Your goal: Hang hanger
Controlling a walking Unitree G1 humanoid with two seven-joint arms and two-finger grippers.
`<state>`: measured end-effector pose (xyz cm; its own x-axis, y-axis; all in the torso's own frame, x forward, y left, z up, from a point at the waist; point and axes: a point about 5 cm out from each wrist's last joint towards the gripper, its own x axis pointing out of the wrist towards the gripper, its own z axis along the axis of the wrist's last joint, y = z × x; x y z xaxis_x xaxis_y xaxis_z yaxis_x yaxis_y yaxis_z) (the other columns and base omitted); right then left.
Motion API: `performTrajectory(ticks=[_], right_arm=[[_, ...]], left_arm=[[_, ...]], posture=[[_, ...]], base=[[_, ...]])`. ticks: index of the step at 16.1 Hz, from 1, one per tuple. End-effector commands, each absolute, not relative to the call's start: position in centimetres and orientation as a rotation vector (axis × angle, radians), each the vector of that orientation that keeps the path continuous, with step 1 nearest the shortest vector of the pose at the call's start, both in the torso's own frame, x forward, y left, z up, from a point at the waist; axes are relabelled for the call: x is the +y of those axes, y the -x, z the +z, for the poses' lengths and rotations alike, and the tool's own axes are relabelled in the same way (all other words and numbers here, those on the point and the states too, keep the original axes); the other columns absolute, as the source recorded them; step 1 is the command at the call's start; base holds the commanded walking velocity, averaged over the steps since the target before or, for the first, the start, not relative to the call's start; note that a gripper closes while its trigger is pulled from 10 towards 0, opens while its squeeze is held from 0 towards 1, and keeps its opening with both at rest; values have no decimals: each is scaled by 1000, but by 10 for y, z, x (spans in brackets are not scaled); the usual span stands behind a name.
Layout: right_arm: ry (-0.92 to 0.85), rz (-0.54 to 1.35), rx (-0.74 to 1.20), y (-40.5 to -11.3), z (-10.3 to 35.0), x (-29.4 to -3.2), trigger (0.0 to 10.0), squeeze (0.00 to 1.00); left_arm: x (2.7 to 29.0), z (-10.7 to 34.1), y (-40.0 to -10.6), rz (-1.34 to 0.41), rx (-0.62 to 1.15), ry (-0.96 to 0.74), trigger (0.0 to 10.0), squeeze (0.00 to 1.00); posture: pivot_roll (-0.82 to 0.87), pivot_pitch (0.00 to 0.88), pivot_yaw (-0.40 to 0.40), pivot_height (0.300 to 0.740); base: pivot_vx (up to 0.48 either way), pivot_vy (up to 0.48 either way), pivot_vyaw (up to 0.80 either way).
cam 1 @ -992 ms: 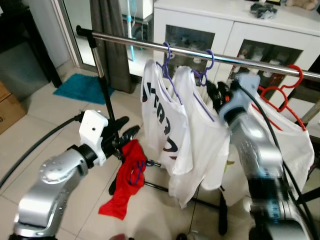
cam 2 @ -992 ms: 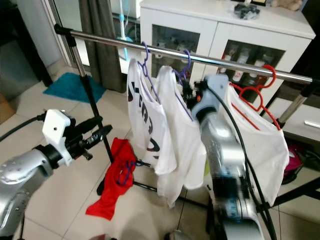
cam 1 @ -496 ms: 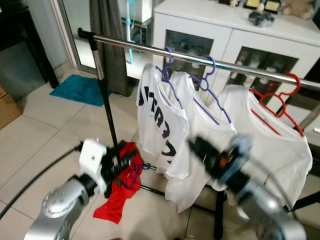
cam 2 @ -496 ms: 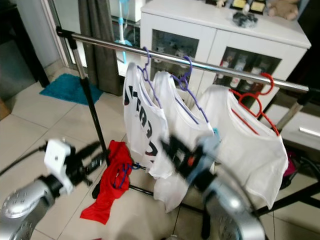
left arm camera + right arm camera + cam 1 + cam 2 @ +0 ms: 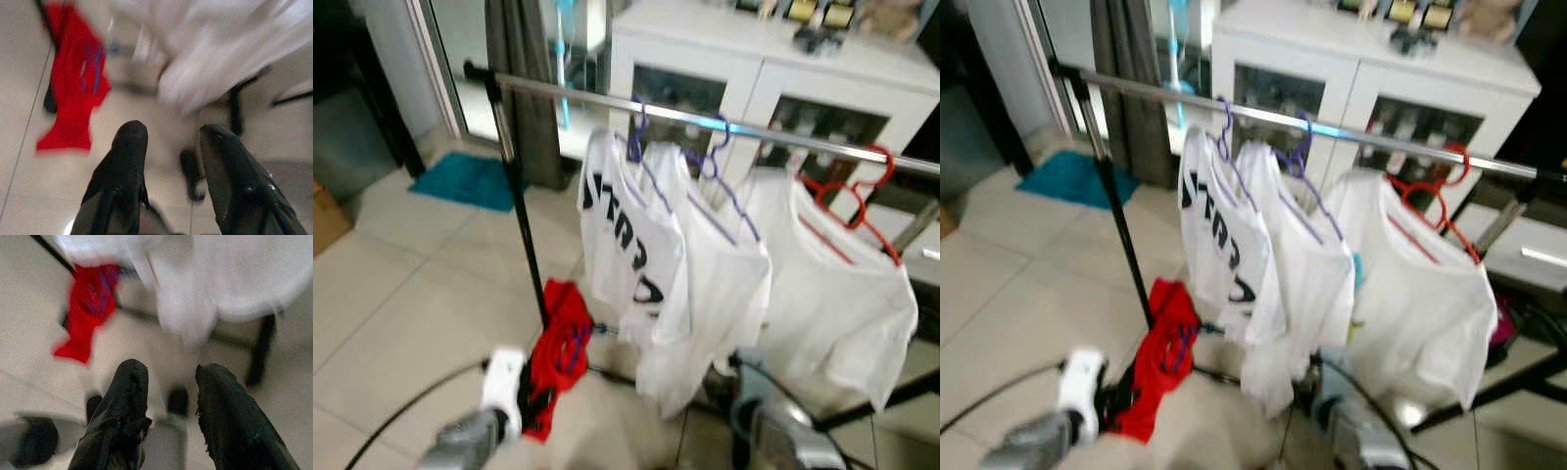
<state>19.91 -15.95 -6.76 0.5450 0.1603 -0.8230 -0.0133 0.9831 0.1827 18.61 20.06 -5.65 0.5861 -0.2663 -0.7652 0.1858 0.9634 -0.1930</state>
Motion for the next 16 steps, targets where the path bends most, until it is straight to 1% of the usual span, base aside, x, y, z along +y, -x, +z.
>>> performTrajectory(ticks=[1, 3, 4, 5, 6, 8, 16], right_arm=[[-96, 57, 1138, -171, -86, -169, 10000, 0], [-48, 25, 1237, -150, -96, -175, 10000, 0], [-12, 11, 1301, -131, -104, -178, 10000, 0], [11, 48, 1355, -115, -110, -174, 10000, 0], [13, 57, 1368, -112, -111, -172, 10000, 0], [-13, 75, 1386, -105, -114, -164, 10000, 0], [-13, 75, 1386, -105, -114, -164, 10000, 0]], left_arm=[[200, -72, -169, -229, 997, 72, 10000, 0], [194, -79, -159, -193, 1032, 114, 10000, 0], [188, -86, -150, -130, 1053, 163, 10000, 0], [180, -93, -138, -103, 1063, 210, 10000, 0], [178, -96, -135, -105, 1070, 214, 10000, 0], [174, -103, -121, -132, 1126, 190, 10000, 0], [174, -103, -121, -132, 1126, 190, 10000, 0]], posture=[[-82, 43, -45, 740], [-91, 81, -51, 740], [-91, 104, -55, 740], [-98, 128, -54, 740], [-99, 131, -54, 740], [-100, 144, -58, 740], [-100, 144, -58, 740]], base=[[0, 0, 0], [0, 0, 0], [0, 0, 0], [0, 0, 0], [0, 0, 0], [0, 0, 0], [0, 0, 0]])
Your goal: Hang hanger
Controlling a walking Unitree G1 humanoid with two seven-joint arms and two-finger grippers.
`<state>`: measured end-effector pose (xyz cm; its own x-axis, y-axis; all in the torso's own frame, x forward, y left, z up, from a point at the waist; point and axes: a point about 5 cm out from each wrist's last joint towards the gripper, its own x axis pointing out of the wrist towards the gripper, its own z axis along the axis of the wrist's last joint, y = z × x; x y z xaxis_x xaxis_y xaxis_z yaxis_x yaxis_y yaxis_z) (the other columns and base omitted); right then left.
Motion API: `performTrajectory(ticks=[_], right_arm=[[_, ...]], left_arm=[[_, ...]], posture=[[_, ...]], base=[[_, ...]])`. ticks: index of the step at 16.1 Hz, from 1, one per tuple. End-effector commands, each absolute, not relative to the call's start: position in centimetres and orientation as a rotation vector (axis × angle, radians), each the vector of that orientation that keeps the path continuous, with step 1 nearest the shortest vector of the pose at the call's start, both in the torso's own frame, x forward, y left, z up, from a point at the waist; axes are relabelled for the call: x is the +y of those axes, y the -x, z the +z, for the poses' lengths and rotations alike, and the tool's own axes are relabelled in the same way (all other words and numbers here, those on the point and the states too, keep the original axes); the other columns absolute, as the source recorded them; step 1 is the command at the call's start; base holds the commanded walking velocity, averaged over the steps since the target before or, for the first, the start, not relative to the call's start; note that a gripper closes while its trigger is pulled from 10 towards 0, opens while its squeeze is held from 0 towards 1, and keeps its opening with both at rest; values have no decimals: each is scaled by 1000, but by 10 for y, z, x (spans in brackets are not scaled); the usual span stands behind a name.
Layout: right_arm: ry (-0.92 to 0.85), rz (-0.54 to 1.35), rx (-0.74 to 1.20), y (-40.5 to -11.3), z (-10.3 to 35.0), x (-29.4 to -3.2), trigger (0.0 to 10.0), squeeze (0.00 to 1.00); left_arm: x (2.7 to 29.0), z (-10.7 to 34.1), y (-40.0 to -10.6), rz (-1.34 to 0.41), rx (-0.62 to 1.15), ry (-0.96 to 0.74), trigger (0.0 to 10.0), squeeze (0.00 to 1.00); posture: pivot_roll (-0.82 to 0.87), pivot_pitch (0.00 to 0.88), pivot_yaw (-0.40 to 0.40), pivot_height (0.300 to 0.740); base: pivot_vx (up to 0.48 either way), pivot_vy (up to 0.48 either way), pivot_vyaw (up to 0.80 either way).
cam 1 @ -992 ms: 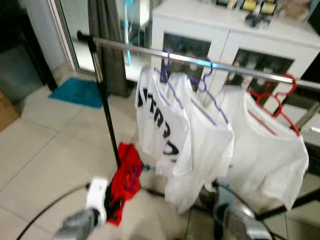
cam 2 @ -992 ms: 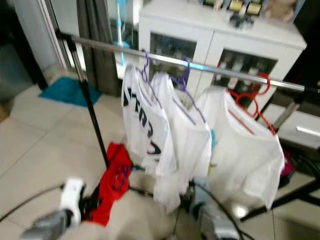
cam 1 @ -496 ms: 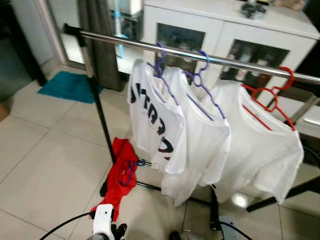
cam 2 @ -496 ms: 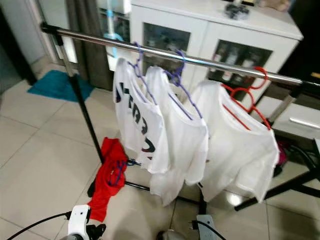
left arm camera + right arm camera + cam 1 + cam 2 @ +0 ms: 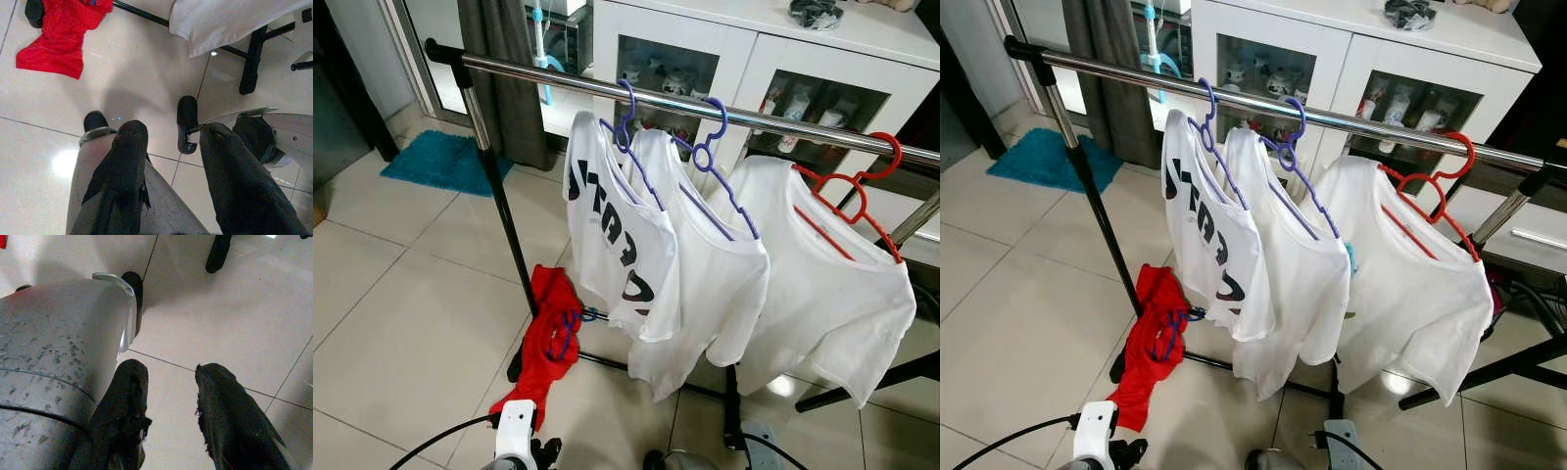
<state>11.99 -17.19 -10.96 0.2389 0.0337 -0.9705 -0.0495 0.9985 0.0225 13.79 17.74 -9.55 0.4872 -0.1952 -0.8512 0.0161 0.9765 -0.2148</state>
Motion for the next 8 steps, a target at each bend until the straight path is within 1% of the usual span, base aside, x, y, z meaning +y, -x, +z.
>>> performTrajectory(ticks=[1, 8], right_arm=[[-13, 75, 1386, -105, -114, -164, 10000, 0], [-4, 90, 1388, -104, -115, -162, 10000, 0]], left_arm=[[174, -103, -121, -132, 1126, 190, 10000, 0], [173, -104, -119, -136, 1128, 187, 10000, 0]], posture=[[-100, 144, -58, 740], [-99, 143, -59, 740]], base=[[0, 0, 0], [0, 0, 0]])
